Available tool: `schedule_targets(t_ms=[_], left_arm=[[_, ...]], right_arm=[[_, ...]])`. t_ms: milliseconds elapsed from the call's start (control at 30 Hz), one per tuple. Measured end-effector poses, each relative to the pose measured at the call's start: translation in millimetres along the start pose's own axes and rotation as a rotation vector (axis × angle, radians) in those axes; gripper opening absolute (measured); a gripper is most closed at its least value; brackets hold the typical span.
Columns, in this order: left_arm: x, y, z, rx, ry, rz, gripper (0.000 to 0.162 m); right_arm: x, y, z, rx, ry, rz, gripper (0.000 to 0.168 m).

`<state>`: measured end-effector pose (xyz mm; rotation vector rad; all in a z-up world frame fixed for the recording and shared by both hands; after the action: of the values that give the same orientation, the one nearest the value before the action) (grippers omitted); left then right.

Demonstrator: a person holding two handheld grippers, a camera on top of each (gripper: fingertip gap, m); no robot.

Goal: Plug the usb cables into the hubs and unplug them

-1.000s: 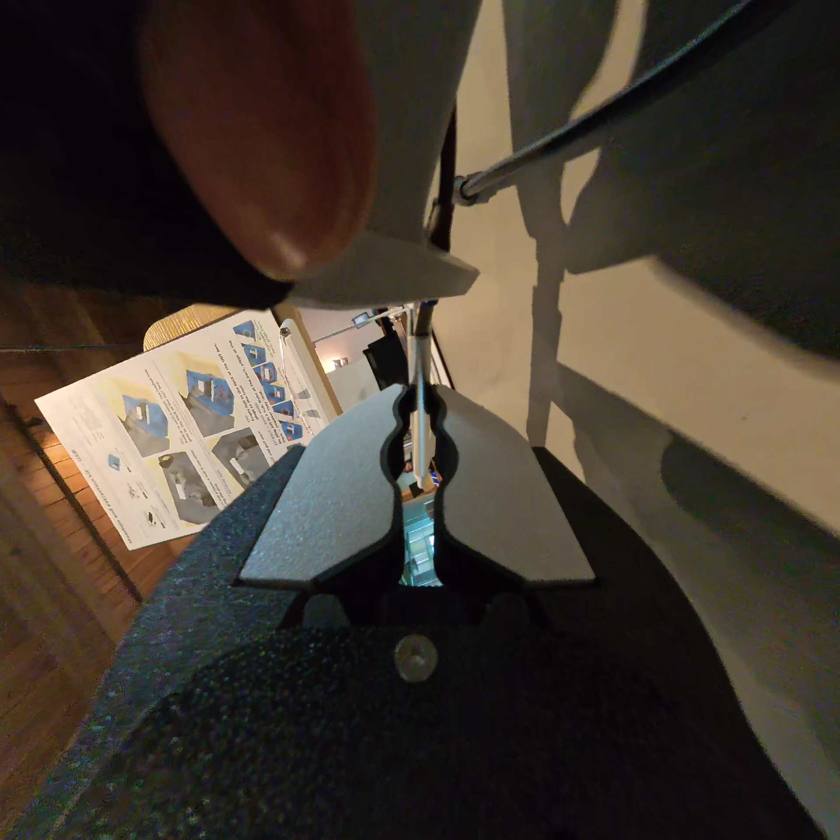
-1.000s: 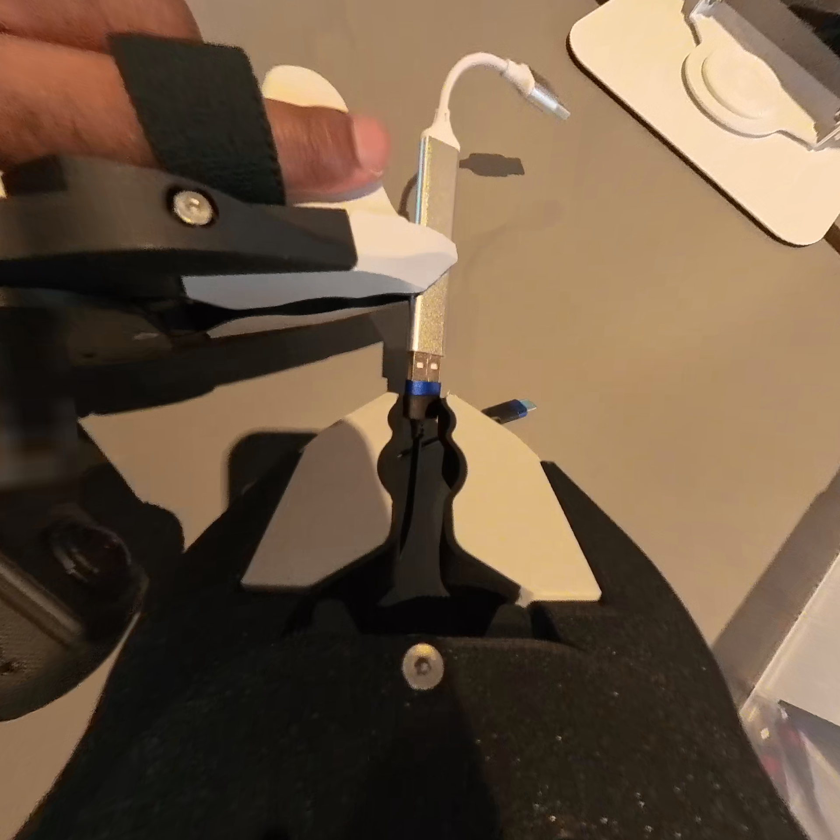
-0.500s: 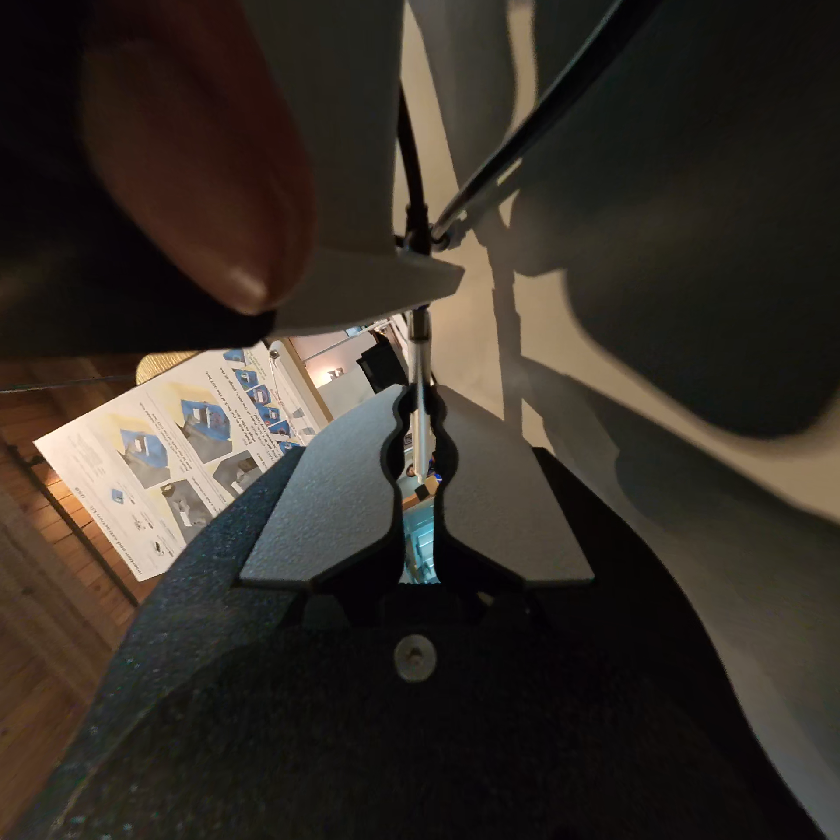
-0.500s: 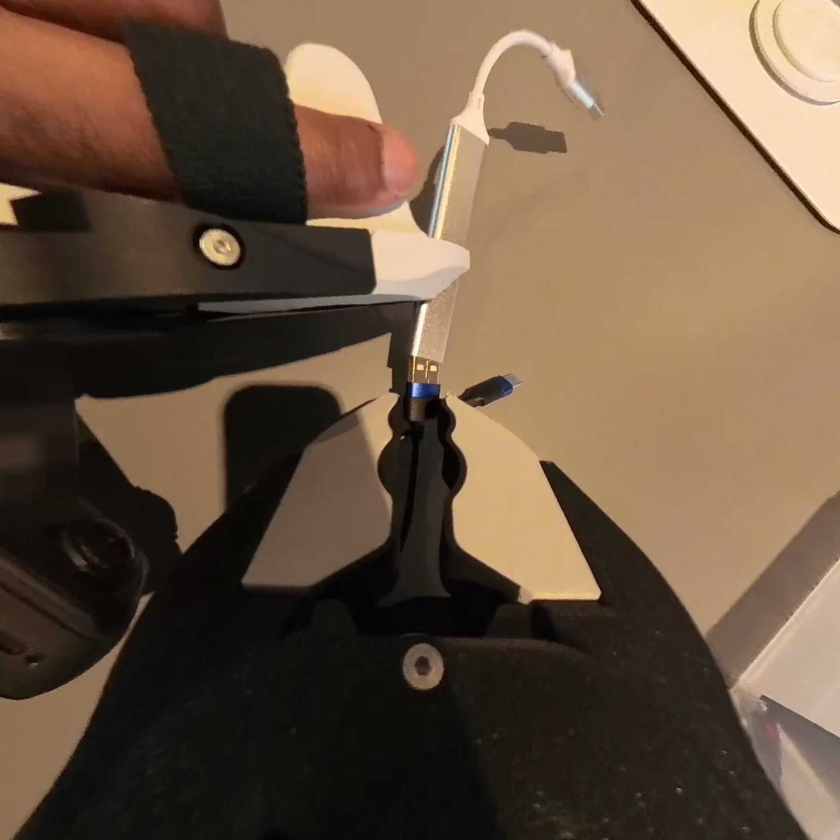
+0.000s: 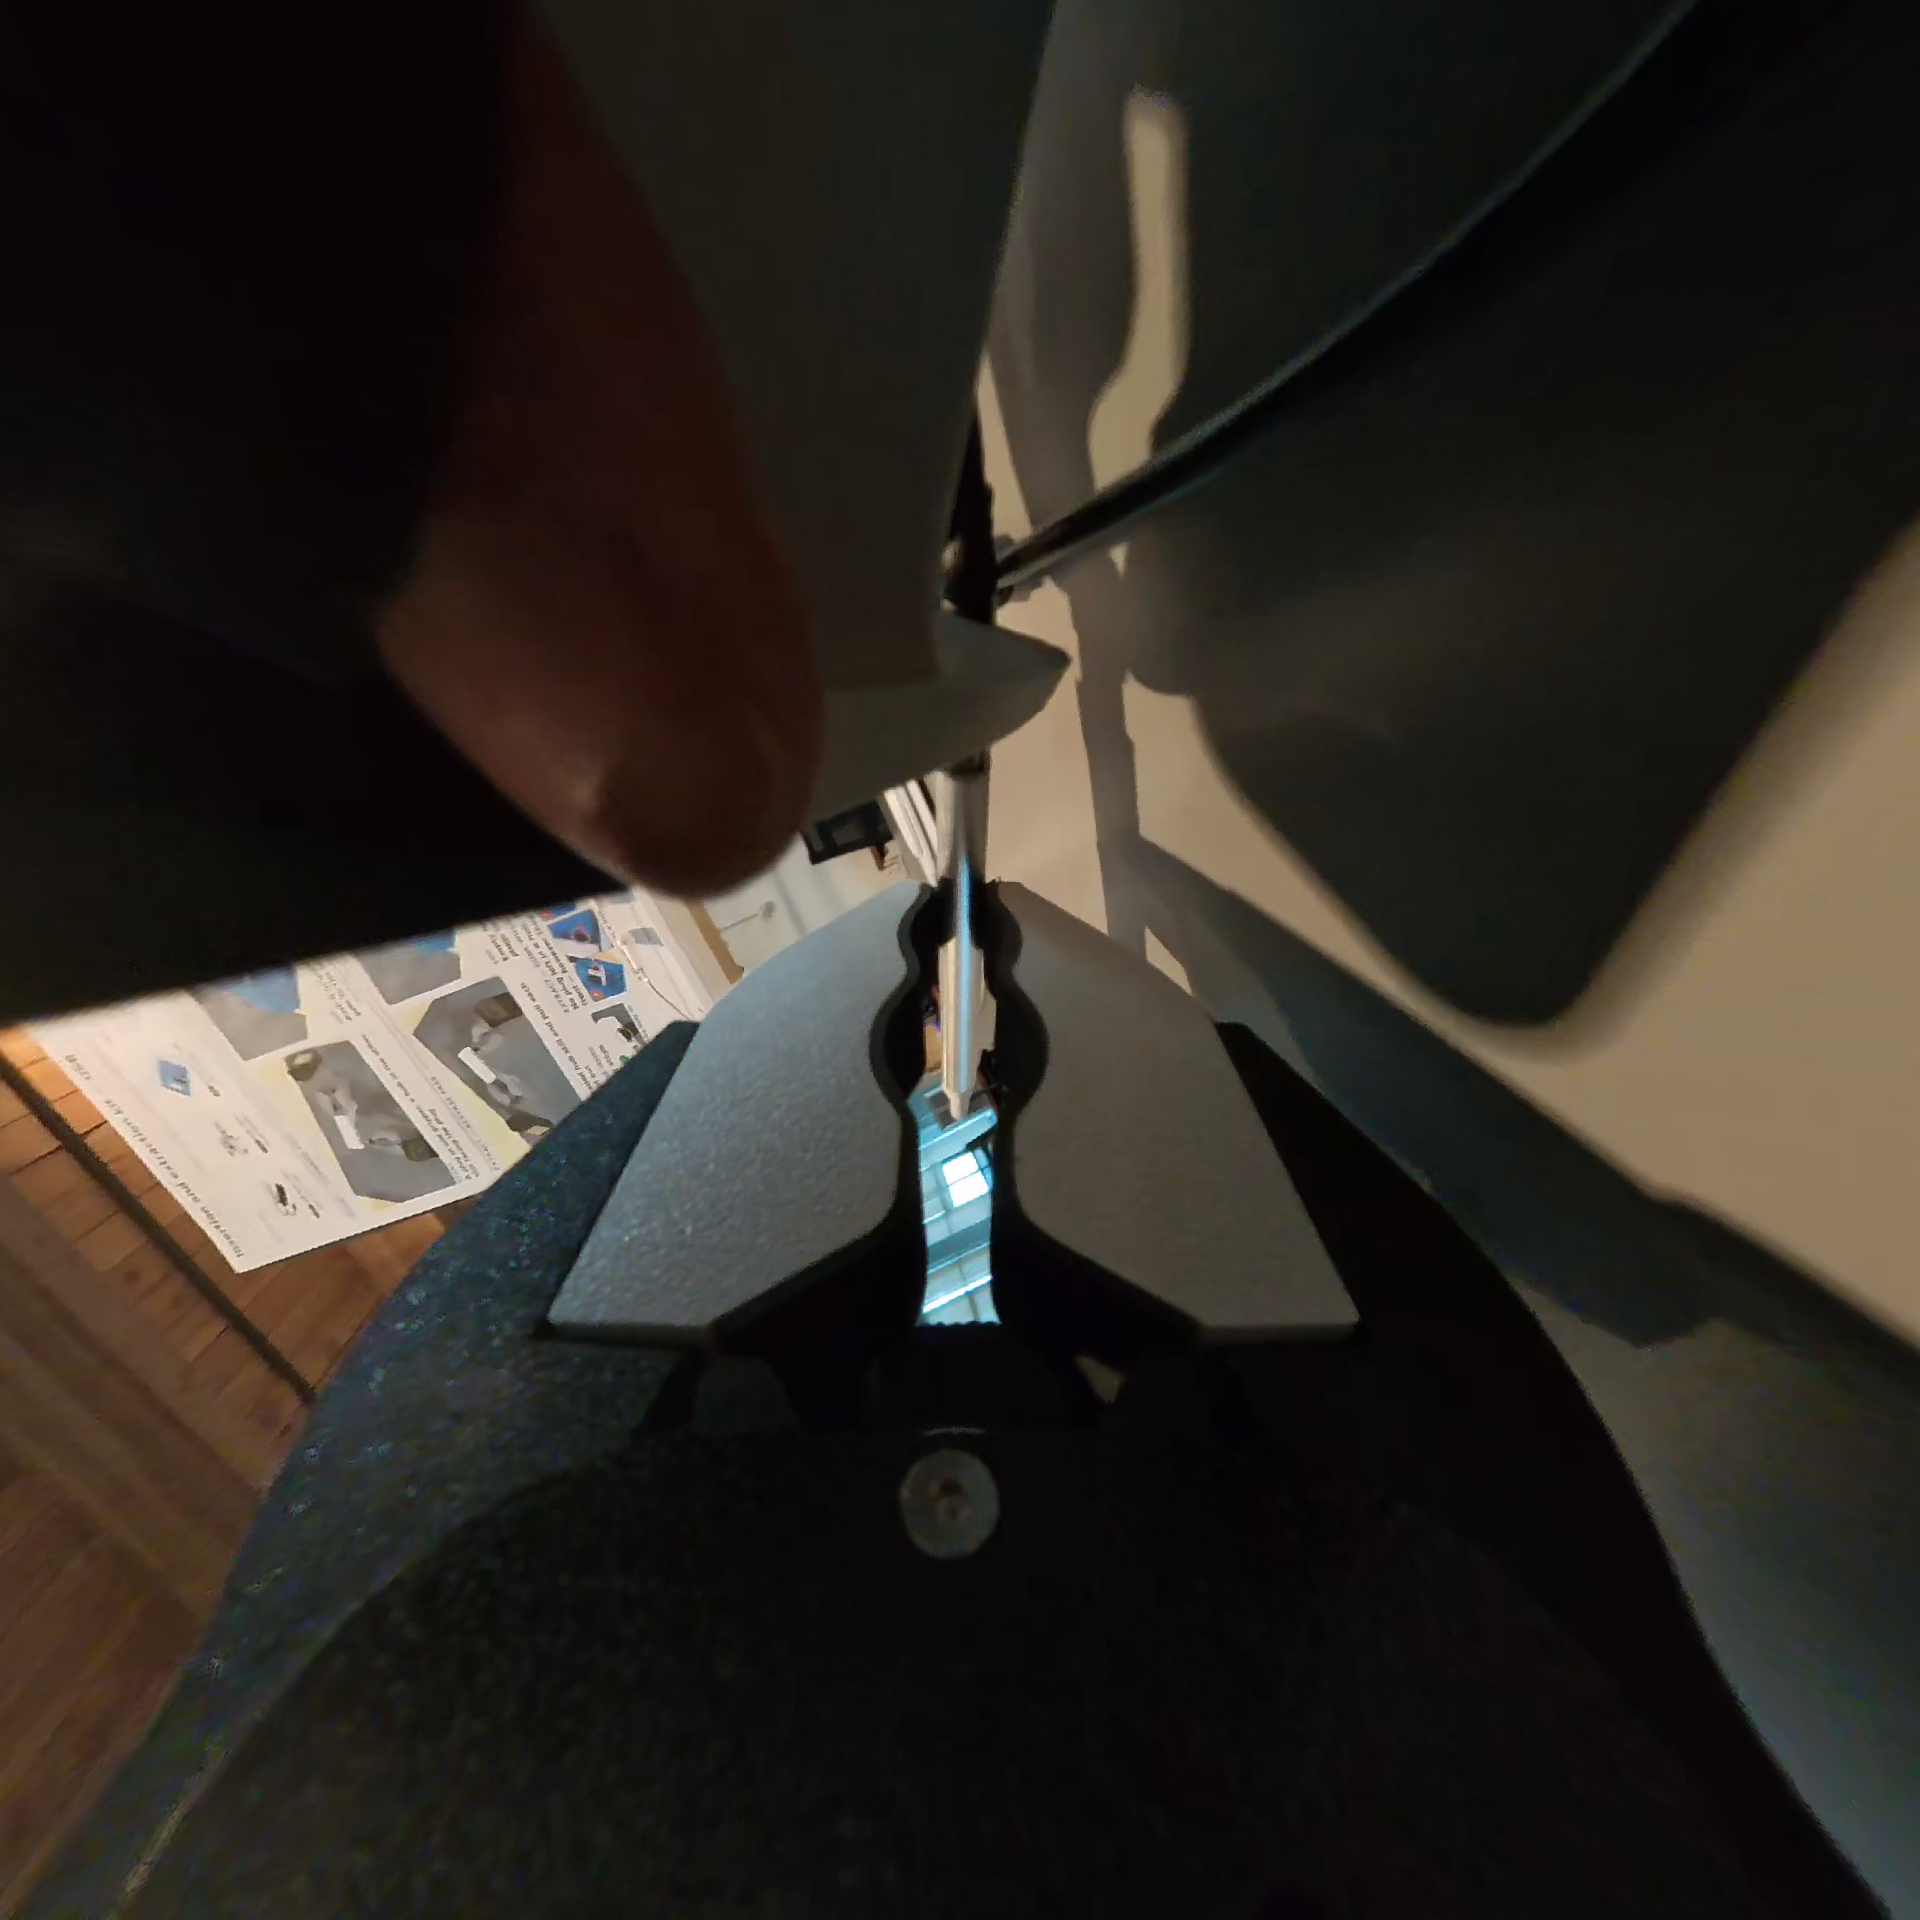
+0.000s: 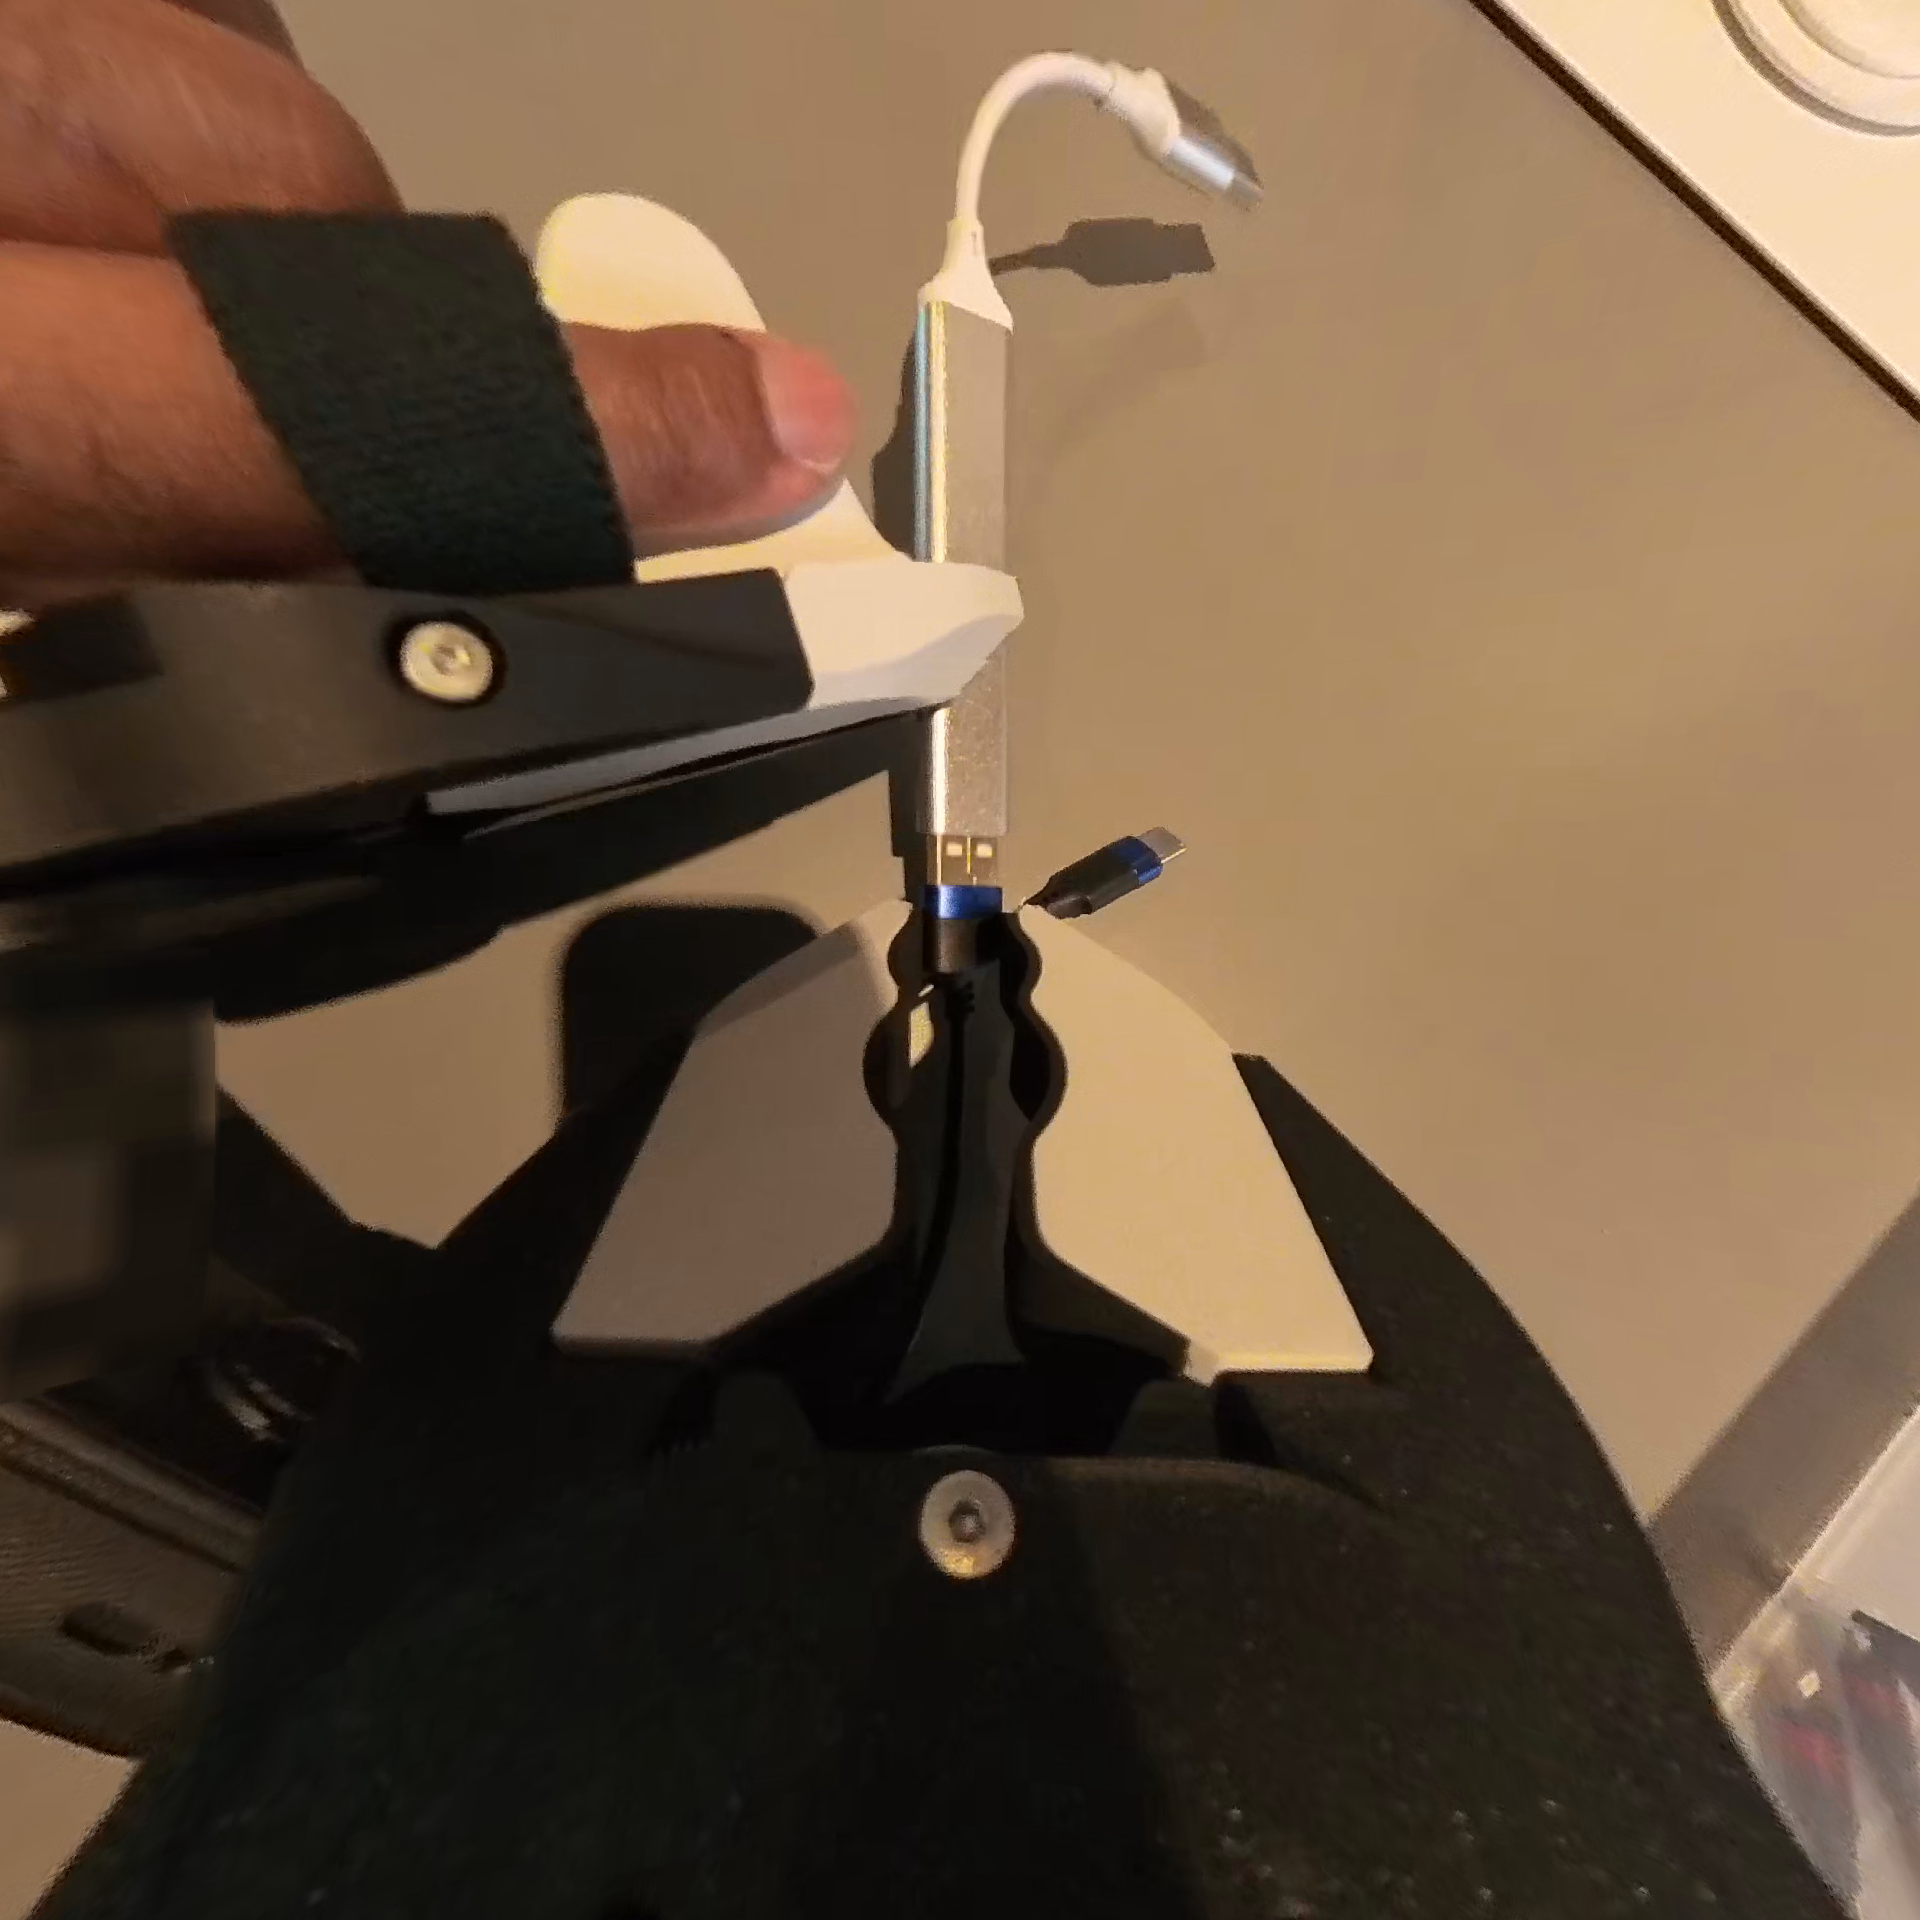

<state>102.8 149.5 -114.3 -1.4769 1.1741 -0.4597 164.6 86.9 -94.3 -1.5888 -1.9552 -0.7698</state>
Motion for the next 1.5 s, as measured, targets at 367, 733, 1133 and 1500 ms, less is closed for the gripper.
schedule_targets(t_ms=[367, 733, 1133, 1500], left_arm=[[1, 2, 1, -0.042, 0.063, -0.055, 0.008], [-16, -7, 1, -0.017, 0.098, -0.205, 0.007], [-25, -20, -6, 0.11, 0.082, -0.229, 0.007], [-21, -17, -8, 0.117, 0.042, -0.205, 0.007]], right_arm=[[1, 0, 2, 0.01, 0.029, -0.007, 0.013], [8, 10, -16, 0.132, 0.129, -0.035, 0.041], [10, 15, -25, 0.184, 0.217, 0.033, 0.006], [8, 13, -21, 0.171, 0.195, 0.037, 0.004]])
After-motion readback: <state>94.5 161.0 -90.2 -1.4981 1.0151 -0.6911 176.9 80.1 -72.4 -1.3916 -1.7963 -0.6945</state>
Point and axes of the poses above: each gripper's, where its closed fingertips meet, z out along the fingers, x out of its top, y = z × x across the jaws, the point moved 8 cm from there along -z, back along the fingers, and after that the axes turned 2 degrees about y, right-handed, at the moved point
